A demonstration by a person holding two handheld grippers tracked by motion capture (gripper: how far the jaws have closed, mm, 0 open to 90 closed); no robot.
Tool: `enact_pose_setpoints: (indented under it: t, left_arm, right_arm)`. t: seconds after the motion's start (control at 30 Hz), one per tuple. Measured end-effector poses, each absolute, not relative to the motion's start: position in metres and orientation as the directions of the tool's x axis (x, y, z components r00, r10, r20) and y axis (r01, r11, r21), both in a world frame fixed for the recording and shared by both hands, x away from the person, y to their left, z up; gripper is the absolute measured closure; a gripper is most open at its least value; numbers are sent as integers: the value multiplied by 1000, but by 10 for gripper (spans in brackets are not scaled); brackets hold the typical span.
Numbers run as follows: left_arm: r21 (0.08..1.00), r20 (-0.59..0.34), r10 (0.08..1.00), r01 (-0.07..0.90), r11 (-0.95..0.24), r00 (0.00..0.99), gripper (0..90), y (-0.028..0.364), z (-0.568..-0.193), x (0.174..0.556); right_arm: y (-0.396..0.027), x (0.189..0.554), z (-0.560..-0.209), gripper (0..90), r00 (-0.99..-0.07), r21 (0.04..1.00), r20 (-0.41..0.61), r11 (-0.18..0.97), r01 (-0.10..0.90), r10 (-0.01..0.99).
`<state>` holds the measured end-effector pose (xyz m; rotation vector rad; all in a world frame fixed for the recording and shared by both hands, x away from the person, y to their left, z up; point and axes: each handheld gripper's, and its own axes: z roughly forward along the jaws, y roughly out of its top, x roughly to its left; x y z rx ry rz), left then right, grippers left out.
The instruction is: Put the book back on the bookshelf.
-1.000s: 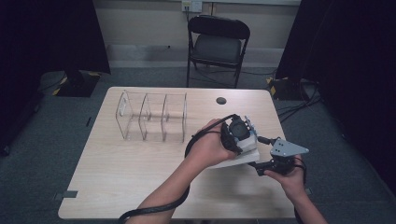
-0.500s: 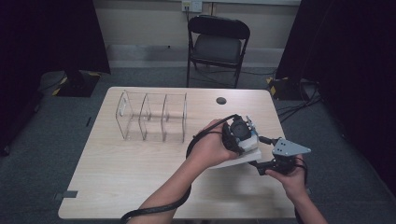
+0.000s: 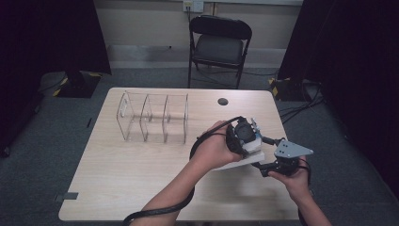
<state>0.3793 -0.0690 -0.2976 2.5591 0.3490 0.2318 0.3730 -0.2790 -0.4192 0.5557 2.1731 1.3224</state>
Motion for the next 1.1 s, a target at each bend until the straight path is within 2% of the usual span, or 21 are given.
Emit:
enact_pose_setpoints:
  t: [0.5,0.6,0.8,0.87,0.97,1.03,1.1]
  left_arm:
    - [508,91,276,194,-839,957,741,-70,-294,381]
    - [498,110,275,186,-847,955,740,-70,-292,381]
    - [506,82,267,190,-841,960,742,-63,-286,382]
    - [507,85,267,189,-841,960,744,-63,-287,380]
    - [510,85,266,187,-839,960,743,-61,-288,380]
    - [513,81,271,193,-837,959,743,-61,-289,378]
    - [511,84,270,191,-838,959,743,-61,-288,379]
  right_arm:
    - [-278,382,-416,83,-809,885,-268,466,8,523]
    - [-277,385,-415,87,-820,885,-258,466,12,511]
    - [-273,385,-410,121,-840,890,-246,456,2,484]
    - [-271,387,-409,85,-851,887,-221,461,27,476]
    - [-272,388,-411,86,-852,892,-220,452,21,474]
    - [-271,387,-411,90,-855,888,-235,459,4,462]
    - [-270,386,-411,156,-867,883,-241,469,-10,436]
